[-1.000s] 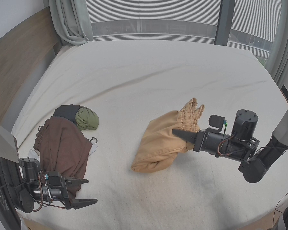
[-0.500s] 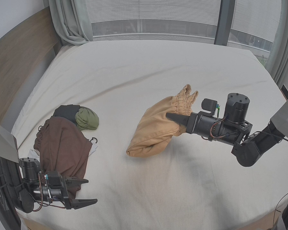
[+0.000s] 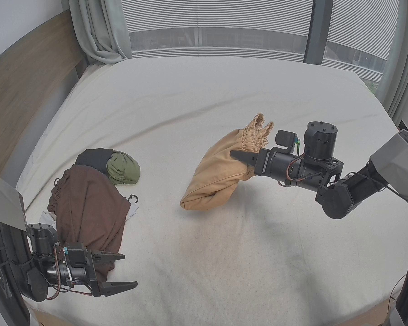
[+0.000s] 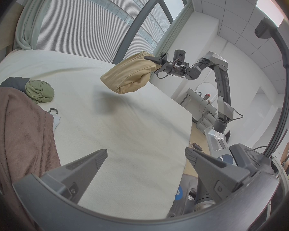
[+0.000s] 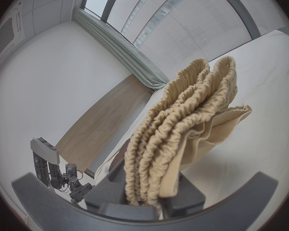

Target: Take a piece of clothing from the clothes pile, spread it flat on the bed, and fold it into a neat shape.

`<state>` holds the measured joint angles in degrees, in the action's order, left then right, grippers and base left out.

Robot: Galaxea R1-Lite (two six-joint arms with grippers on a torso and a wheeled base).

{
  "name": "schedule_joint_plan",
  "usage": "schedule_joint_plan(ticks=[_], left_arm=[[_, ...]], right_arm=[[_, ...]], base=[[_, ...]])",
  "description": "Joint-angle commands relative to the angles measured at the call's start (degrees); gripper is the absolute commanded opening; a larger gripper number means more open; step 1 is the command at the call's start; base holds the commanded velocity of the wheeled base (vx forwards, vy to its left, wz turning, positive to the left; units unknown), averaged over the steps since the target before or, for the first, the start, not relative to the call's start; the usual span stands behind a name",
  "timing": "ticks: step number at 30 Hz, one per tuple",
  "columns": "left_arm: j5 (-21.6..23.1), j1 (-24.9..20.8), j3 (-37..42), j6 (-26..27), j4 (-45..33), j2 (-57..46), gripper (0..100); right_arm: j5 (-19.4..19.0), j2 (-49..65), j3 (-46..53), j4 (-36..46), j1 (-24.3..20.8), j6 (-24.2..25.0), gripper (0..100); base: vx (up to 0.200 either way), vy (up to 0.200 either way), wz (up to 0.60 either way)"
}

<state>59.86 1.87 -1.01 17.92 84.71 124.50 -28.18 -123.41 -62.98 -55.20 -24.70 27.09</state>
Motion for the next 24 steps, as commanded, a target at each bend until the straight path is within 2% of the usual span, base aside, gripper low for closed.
schedule_joint_plan(ticks=[1, 24], left_arm=[[0.0, -0.02, 1.01, 0.01, 0.01, 0.04, 100], [0.0, 0.42, 1.01, 0.01, -0.07, 0.3, 100]], right_arm=[[-0.03, -2.1, -1.62, 0.36, 0.7, -0.11, 0], [-0.03, -7.64, -15.25, 9.23, -0.97, -2.57, 0]], base=[[0.0, 0.0, 0.0], [0.0, 0.0, 0.0]])
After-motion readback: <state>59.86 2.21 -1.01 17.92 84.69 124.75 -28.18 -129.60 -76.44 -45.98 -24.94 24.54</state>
